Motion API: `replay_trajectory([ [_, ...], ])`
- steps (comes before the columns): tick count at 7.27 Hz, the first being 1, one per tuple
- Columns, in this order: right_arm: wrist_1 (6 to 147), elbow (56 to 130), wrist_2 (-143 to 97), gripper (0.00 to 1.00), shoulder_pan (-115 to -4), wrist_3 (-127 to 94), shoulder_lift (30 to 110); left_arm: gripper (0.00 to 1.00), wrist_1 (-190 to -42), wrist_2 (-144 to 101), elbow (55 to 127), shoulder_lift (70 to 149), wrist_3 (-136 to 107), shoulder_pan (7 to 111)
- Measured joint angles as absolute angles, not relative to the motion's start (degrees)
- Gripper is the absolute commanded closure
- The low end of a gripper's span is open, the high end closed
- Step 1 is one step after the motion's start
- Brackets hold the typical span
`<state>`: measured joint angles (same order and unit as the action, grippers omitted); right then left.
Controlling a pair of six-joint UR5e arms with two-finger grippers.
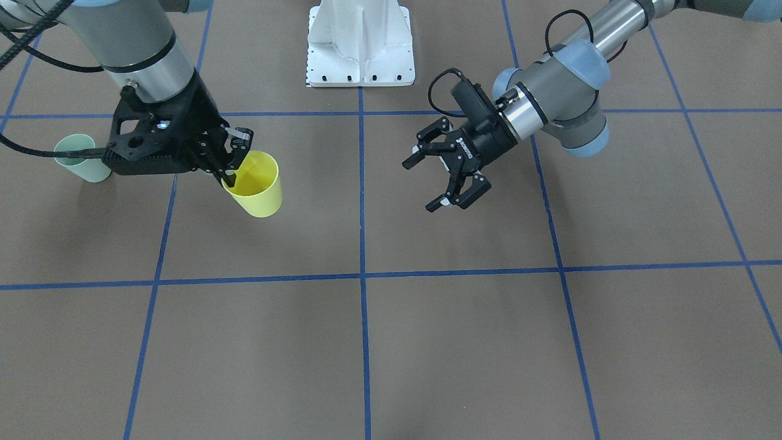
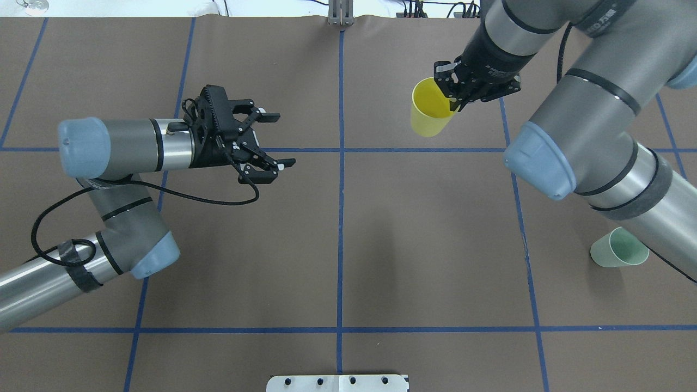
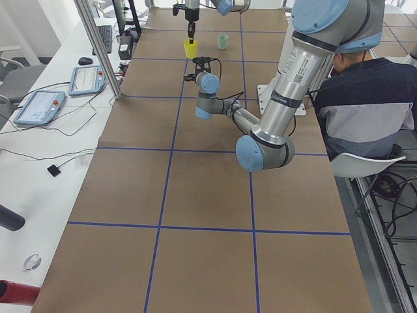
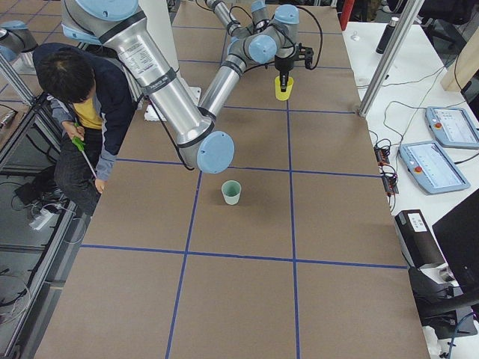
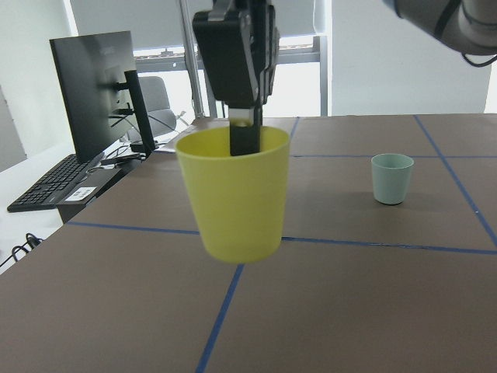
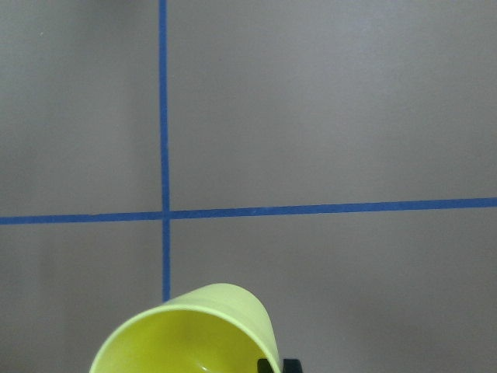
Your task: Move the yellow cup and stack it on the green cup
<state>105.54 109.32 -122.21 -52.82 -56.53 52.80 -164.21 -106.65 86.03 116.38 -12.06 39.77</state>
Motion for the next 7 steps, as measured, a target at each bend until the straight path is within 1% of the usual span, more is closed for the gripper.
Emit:
replay_trajectory([
  [2, 105.6, 110.2, -122.3, 1.0, -56.6, -52.8, 55.7, 0.0, -151.9, -111.2, 86.5, 112.9, -12.0, 46.5],
  [4, 105.6, 111.5, -122.4, 1.0, -59.2, -48.6, 58.4, 0.0, -138.2, -117.4, 87.3, 108.9, -11.9, 56.0],
  [5, 105.6, 111.8, -122.7, 1.0, -60.2, -47.2, 59.2, 0.0, -129.8, -119.8, 88.3, 107.5, -11.8, 60.7],
  [7, 105.6, 112.6, -123.1, 1.0, -61.7, -44.7, 60.1, 0.0, -114.3, -123.3, 92.7, 103.7, -11.0, 68.4],
])
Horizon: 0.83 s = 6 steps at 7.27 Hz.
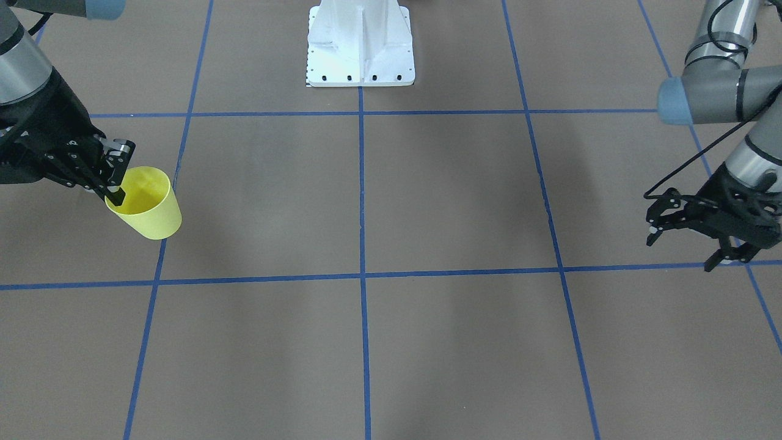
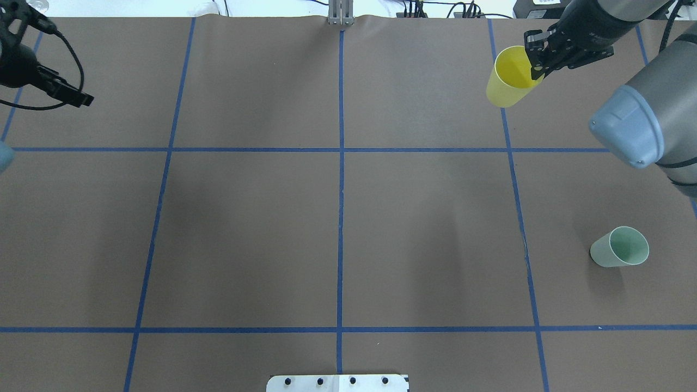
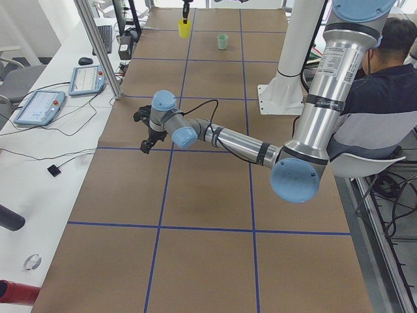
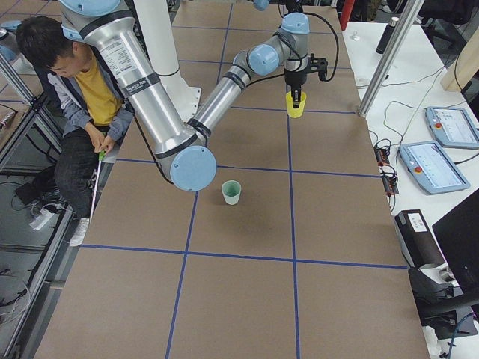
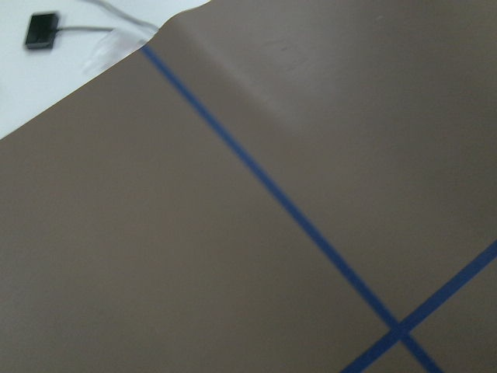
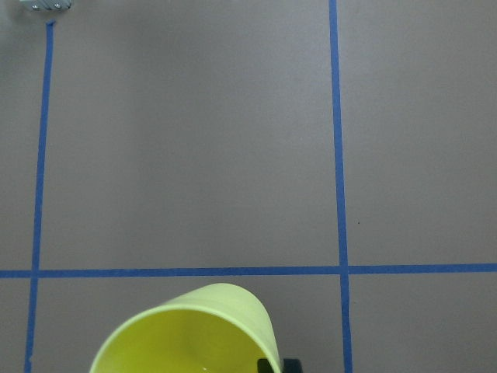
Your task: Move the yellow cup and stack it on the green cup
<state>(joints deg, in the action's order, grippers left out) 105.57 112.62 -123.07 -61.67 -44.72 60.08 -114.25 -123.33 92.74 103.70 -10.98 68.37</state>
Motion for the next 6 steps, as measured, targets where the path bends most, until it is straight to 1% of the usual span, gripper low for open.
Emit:
replay_trajectory([
  [2, 105.6, 115.7, -125.4, 1.0, -64.3, -39.6, 64.4, 0.0, -104.9, -123.8, 95.5, 98.4, -4.4, 75.7],
  [4, 105.5, 120.0, -128.2, 1.0, -67.3, -29.5, 73.1, 0.0, -100.8, -124.0, 95.9, 93.9, 4.6, 82.4],
  [6, 104.5, 123.3, -130.1, 1.0, -68.1, -21.0, 82.6, 0.0, -94.2, -123.8, 96.3, 91.6, 10.5, 85.1],
])
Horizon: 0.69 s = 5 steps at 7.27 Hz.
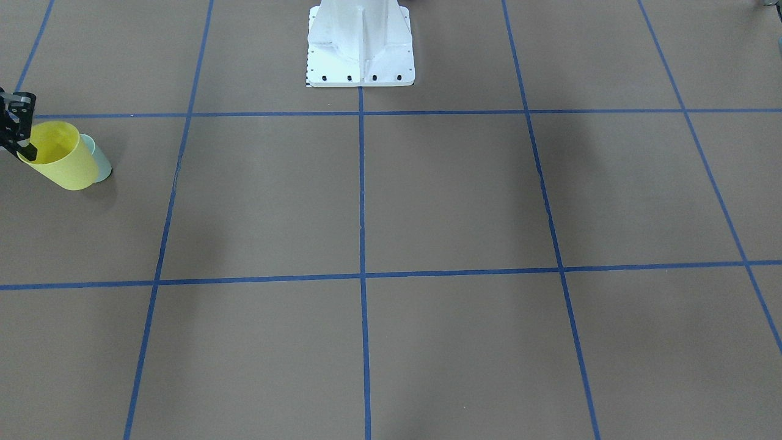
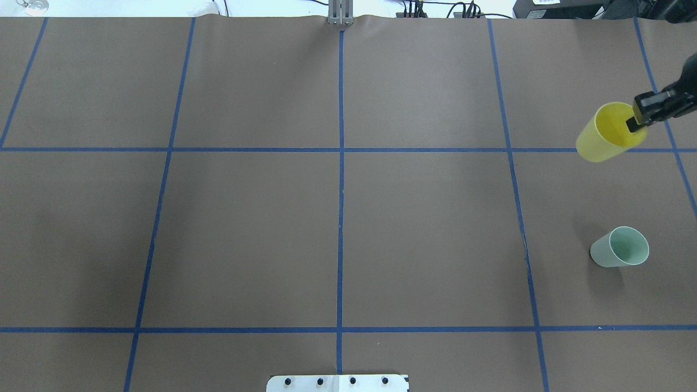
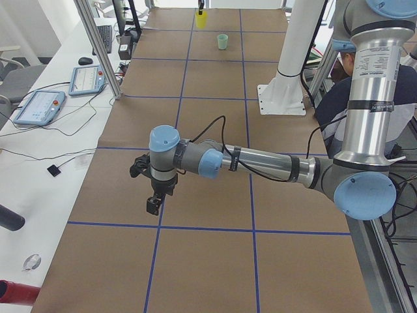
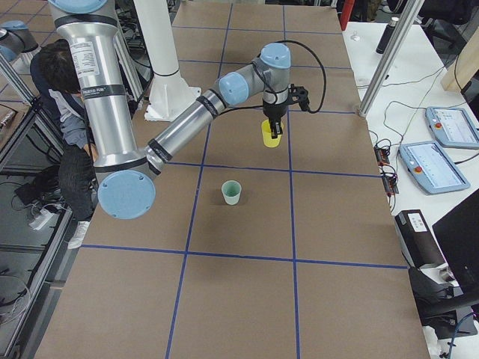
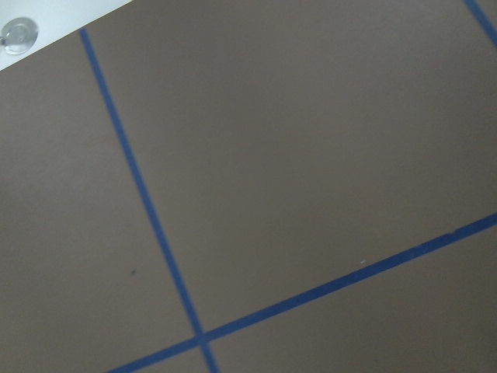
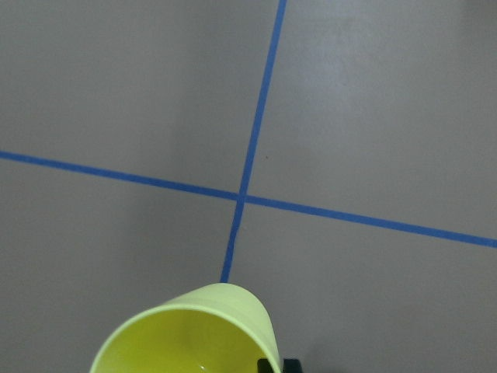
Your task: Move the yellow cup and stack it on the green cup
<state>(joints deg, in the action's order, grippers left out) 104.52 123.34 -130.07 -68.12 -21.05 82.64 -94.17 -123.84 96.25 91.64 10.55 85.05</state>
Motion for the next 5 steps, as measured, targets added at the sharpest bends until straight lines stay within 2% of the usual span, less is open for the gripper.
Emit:
replay_trajectory([
  [3, 93.2, 124.6, -132.3, 1.0, -68.3, -17.5, 96.9, 0.0, -89.7, -123.8, 97.9, 89.9, 11.7, 85.7],
  [5, 83.0, 122.2, -133.8, 1.0, -68.3, -18.1, 103.6, 0.0, -89.5, -123.9, 98.5, 89.7, 11.8, 85.7],
])
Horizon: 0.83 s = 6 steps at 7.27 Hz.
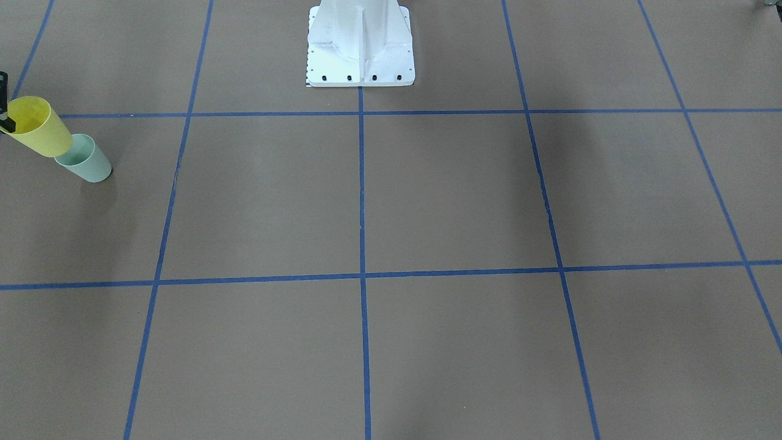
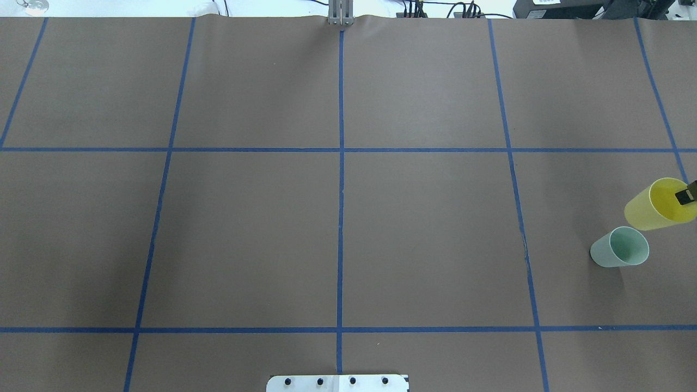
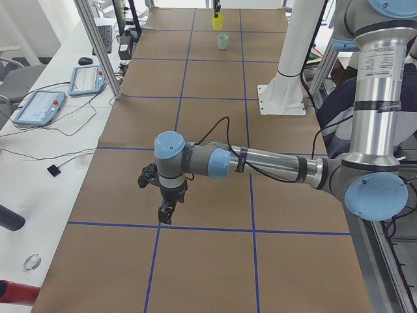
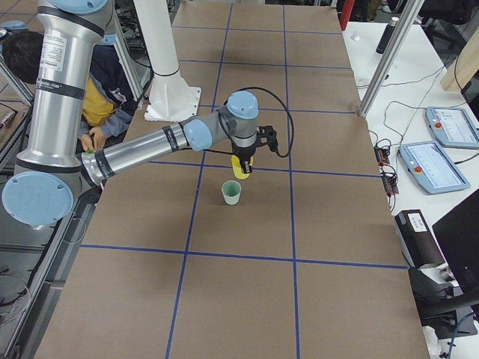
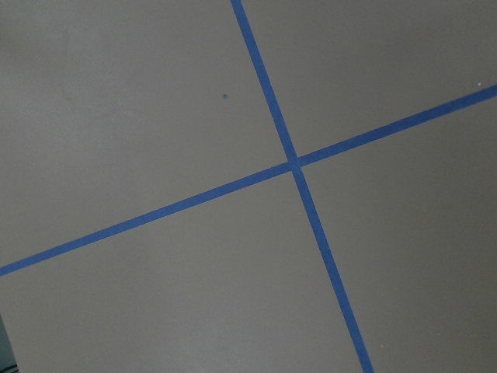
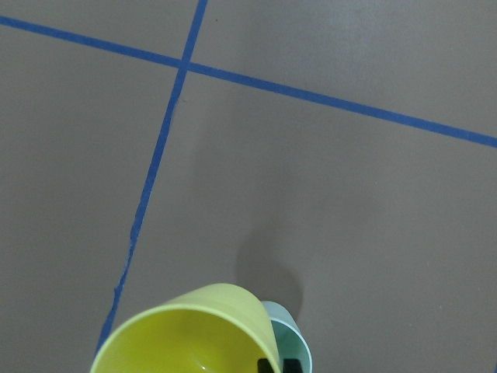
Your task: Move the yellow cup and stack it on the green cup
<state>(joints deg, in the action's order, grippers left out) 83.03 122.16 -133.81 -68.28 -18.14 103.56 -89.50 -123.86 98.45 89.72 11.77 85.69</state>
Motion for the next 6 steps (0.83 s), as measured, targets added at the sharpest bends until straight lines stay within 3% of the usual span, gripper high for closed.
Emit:
replay_trajectory([
  [3, 68.7, 116.0, -135.8, 1.0, -67.8, -25.2, 106.5, 0.0, -89.5, -123.9, 99.3, 89.7, 11.8, 85.7],
  [6, 65.0, 115.1, -136.3, 1.0, -64.7, -30.0, 107.9, 0.0, -89.5, -123.9, 99.5, 89.7, 11.8, 85.7],
])
